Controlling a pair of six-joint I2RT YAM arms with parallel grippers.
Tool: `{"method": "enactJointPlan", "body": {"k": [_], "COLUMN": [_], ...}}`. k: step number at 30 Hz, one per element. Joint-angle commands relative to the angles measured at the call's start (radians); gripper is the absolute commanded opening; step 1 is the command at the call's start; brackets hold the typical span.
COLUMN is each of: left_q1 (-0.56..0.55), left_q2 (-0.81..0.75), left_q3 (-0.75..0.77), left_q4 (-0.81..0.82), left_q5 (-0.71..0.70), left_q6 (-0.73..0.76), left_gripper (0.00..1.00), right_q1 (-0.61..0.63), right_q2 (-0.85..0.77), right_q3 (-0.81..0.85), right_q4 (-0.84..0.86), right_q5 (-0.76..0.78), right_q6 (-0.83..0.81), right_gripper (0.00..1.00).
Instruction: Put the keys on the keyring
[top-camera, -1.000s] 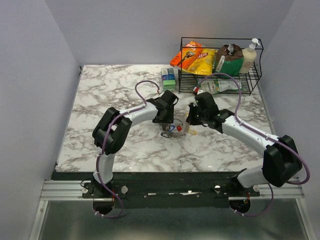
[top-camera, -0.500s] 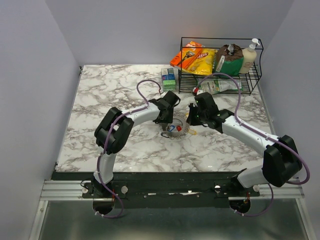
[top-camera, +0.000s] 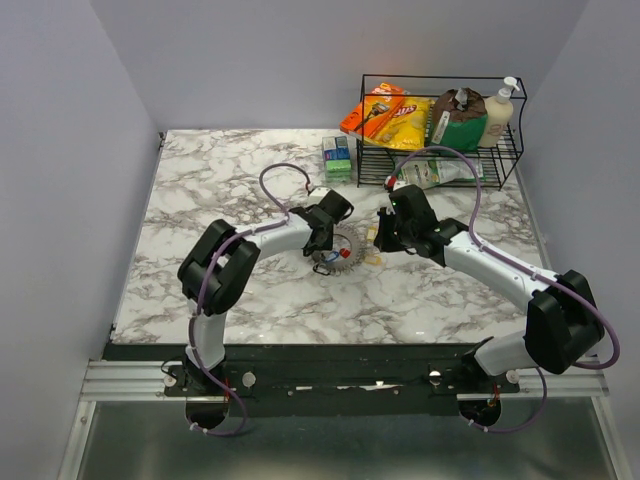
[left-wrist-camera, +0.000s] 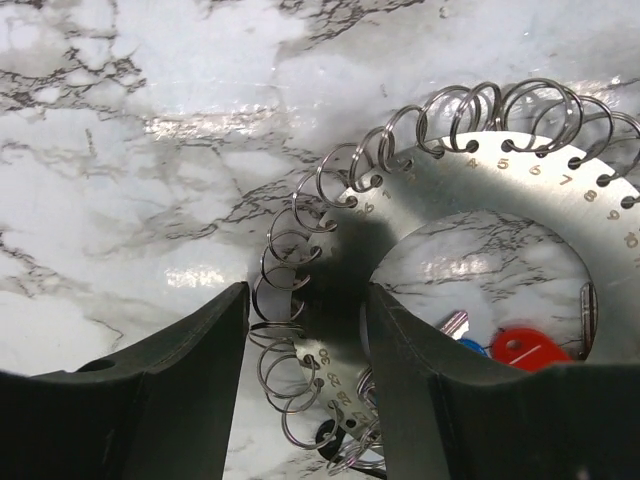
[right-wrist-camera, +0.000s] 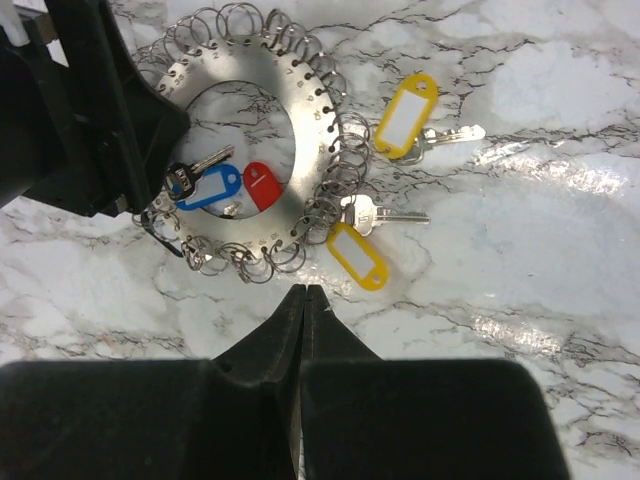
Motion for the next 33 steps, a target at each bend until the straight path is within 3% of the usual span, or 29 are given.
{"method": "enactJointPlan", "body": {"k": [1, 7, 11, 14, 21, 33], "left_q1": [-0.024, -0.059, -0.061, -0.061, -0.059, -0.01], "left_q2": [-0.005, -0.121, -0.215, -0.285, -0.382, -0.451], "left_q3": [-0.147, -0.185, -0.132, -0.102, -0.099, -0.202], "left_q4": [-0.116, -0.138, -0.179, -0.187, -0.161, -0.076], "left_q5": [-0.02, -0.063, -0.144, -0.173, -0.135, 0.055], "left_q6": [-0.026, -0.074, -0.077, -0.066, -0.053, -0.053], "left_gripper": [0.56, 0.59, 0.8, 0.85, 0.89, 0.89], "right_q1": [-0.004, -0.004, -0.004, -0.004, -0.004, -0.001], "right_q2": [-0.001, -0.004, -0.01, -0.021, -0.023, -0.004], "right_q3": [0.002, 0.003, 0.008, 0.011, 0.005, -0.064], "right_q4": [-0.013, -0.013, -0.015, -0.015, 0.005, 0.096], "right_q5": [0.011, 0.002, -0.007, -0.013, -0.062, -0.197], "right_q6": [-0.014, -0.017, -0.021, -0.023, -0.028, -0.023], "right_gripper": [0.09, 0.09, 0.09, 0.09, 0.11, 0.13]}}
